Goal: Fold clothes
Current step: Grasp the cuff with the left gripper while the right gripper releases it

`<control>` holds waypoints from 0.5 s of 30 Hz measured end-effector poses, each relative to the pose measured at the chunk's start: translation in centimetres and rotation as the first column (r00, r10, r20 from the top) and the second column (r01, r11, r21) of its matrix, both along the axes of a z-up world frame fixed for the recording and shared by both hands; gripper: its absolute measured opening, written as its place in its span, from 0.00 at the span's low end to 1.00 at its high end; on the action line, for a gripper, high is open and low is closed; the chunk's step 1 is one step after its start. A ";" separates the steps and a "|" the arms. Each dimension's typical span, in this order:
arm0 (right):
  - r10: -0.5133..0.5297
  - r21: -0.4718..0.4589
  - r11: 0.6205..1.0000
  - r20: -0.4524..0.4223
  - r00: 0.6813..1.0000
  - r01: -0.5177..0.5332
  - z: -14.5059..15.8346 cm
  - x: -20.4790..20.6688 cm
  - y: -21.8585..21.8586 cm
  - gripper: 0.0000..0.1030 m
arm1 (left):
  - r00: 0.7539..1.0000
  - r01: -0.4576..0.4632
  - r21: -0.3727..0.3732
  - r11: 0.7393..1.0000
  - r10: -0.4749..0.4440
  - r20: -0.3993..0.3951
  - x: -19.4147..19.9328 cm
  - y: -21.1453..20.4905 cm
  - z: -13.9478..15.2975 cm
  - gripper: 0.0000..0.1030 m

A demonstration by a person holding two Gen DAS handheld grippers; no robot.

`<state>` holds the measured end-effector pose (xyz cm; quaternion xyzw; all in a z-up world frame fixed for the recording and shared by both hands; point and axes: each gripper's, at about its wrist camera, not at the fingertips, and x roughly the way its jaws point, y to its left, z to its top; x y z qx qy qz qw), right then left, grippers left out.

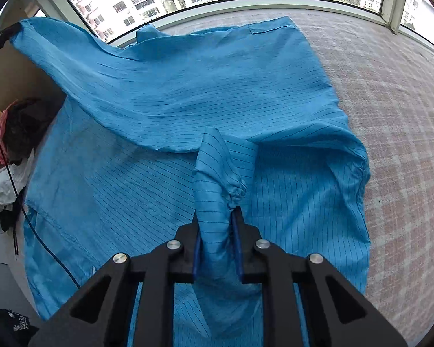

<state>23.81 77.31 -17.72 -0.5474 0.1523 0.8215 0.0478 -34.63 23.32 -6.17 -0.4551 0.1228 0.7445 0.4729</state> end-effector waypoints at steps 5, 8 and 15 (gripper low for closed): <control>-0.075 0.208 0.977 0.084 0.994 0.056 -0.7 -0.5 1.5 0.17 | 0.990 0.085 0.039 0.996 -0.080 -0.118 2.5 3.8 5.8 0.09; -0.110 0.154 0.983 0.082 0.991 0.096 1.3 1.6 3.1 0.19 | 0.988 0.098 0.022 0.995 -0.095 -0.122 3.7 3.5 5.4 0.09; 0.056 -0.062 0.996 -0.206 0.977 -0.070 11.2 -2.5 -3.1 0.51 | 0.994 0.113 -0.006 0.994 -0.113 -0.011 6.0 2.4 -0.1 0.09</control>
